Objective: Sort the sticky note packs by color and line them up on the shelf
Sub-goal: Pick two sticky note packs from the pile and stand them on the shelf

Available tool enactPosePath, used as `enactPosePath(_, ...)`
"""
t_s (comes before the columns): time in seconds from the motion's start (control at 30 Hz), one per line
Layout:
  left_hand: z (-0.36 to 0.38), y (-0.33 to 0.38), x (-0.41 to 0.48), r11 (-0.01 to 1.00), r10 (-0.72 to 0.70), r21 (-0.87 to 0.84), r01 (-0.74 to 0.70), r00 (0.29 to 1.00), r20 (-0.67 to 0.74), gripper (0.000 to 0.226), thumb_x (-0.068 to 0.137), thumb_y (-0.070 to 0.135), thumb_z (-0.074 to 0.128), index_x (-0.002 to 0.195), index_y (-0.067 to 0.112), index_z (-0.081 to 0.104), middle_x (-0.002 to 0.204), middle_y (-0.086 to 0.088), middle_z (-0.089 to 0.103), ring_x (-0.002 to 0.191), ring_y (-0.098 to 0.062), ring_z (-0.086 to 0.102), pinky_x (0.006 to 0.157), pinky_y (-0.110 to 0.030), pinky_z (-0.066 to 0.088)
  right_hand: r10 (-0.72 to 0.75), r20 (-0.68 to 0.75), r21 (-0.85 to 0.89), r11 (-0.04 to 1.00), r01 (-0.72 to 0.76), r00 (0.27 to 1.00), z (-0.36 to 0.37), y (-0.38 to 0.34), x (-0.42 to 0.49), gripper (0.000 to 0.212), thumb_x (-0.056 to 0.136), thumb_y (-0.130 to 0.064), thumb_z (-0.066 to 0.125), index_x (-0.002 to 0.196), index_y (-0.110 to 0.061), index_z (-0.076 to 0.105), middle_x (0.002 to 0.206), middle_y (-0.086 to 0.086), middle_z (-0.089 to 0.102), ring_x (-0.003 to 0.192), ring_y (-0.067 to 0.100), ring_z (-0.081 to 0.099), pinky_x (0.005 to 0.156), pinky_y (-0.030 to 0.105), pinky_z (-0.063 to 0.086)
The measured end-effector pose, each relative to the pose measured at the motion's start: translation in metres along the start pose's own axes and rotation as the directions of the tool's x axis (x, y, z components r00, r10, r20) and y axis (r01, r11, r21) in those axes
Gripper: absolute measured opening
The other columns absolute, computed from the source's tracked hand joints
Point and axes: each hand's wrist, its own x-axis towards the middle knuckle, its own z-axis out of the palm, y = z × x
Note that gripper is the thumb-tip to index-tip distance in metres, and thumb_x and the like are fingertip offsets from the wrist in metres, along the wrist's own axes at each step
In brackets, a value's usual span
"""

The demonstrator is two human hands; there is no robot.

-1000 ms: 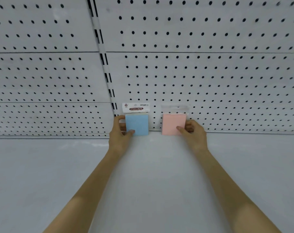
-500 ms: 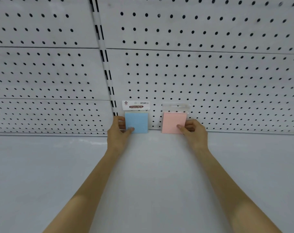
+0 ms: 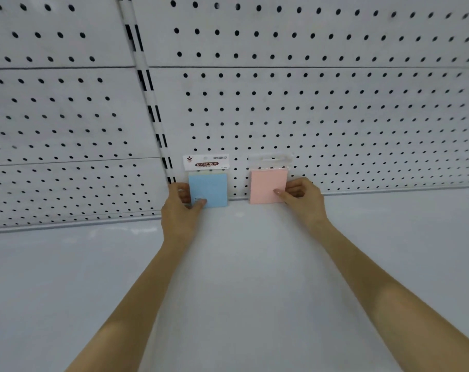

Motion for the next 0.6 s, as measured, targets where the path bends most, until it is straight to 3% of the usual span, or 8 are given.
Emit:
enactPosePath(0.07,-0.002,0.000,-0.001,1.000,0.015,-0.011,-0.015,1.000,0.012,0.042,0.078,0.017,0.075,0.110,0.016,0.047,0.101,0.001,0.062,0.086,-0.016,0.060,0.081,-0.038,0.053,0.021,0.005,0.022,1.000,-0.021,1.000,-0.004,-0.001,-0.002,0.034,0.072,-0.024,0.081,0.094,-0.013,0.058,0.090,0.002,0.064,0.083,0.016,0.061,0.079,0.026,0.052)
enactPosePath(0.17,-0.011,0.000,-0.005,0.999,0.038,0.011,-0.039,0.999,0.020,0.050,0.078,0.022,0.076,0.117,0.015,0.045,0.111,-0.003,0.058,0.094,-0.019,0.057,0.084,-0.037,0.050,0.003,0.014,-0.112,0.994,-0.002,1.000,-0.019,-0.007,-0.007,0.041,0.073,-0.026,0.079,0.104,-0.012,0.055,0.097,0.000,0.059,0.083,0.016,0.056,0.071,0.018,0.046)
enactPosePath(0.2,-0.016,0.000,-0.006,0.995,0.066,0.077,-0.067,0.998,0.015,0.054,0.077,0.027,0.076,0.120,0.015,0.044,0.115,-0.003,0.056,0.101,-0.021,0.056,0.087,-0.039,0.048,-0.022,0.029,-0.183,0.983,0.027,0.999,-0.027,-0.011,-0.009,0.044,0.075,-0.028,0.078,0.108,-0.012,0.054,0.100,0.000,0.057,0.084,0.015,0.055,0.069,0.017,0.043)
enactPosePath(0.27,-0.029,0.005,-0.010,0.949,0.162,0.272,-0.161,0.987,0.021,0.062,0.078,0.036,0.074,0.127,0.013,0.044,0.122,-0.006,0.052,0.112,-0.025,0.050,0.093,-0.041,0.043,-0.089,0.106,-0.348,0.929,0.121,0.990,-0.050,-0.017,-0.013,0.051,0.078,-0.034,0.073,0.119,-0.013,0.051,0.111,0.002,0.054,0.095,0.017,0.054,0.077,0.022,0.043)
enactPosePath(0.37,-0.049,0.030,-0.018,0.779,0.345,0.523,-0.346,0.933,0.104,0.066,0.079,0.037,0.072,0.131,0.007,0.044,0.129,-0.015,0.050,0.117,-0.035,0.046,0.095,-0.047,0.039,-0.173,0.306,-0.688,0.640,0.343,0.936,-0.095,-0.026,-0.017,0.066,0.085,-0.049,0.060,0.138,-0.016,0.039,0.135,0.005,0.045,0.121,0.023,0.046,0.100,0.036,0.038)
enactPosePath(0.43,-0.055,0.053,-0.022,0.634,0.440,0.625,-0.456,0.877,0.193,0.065,0.080,0.035,0.072,0.130,0.003,0.046,0.128,-0.021,0.053,0.114,-0.041,0.048,0.091,-0.052,0.039,-0.144,0.403,-0.782,0.459,0.422,0.904,-0.127,-0.034,-0.020,0.070,0.088,-0.056,0.050,0.144,-0.018,0.031,0.147,0.006,0.035,0.131,0.026,0.037,0.106,0.039,0.031)
enactPosePath(0.5,-0.054,0.077,-0.029,0.540,0.462,0.670,-0.509,0.845,0.270,0.063,0.083,0.039,0.067,0.130,0.004,0.046,0.128,-0.022,0.054,0.113,-0.042,0.050,0.090,-0.054,0.041,-0.075,0.436,-0.825,0.365,0.431,0.897,-0.160,-0.038,-0.022,0.071,0.090,-0.058,0.043,0.148,-0.022,0.024,0.154,0.004,0.024,0.138,0.026,0.026,0.111,0.040,0.022)
enactPosePath(0.6,-0.032,0.111,-0.046,0.503,0.453,0.669,-0.547,0.826,0.336,0.064,0.085,0.050,0.054,0.132,0.007,0.046,0.130,-0.020,0.053,0.116,-0.042,0.050,0.092,-0.055,0.040,-0.008,0.427,-0.861,0.304,0.409,0.904,-0.212,-0.032,-0.020,0.072,0.090,-0.063,0.036,0.149,-0.027,0.018,0.158,0.002,0.014,0.144,0.023,0.015,0.115,0.040,0.014)
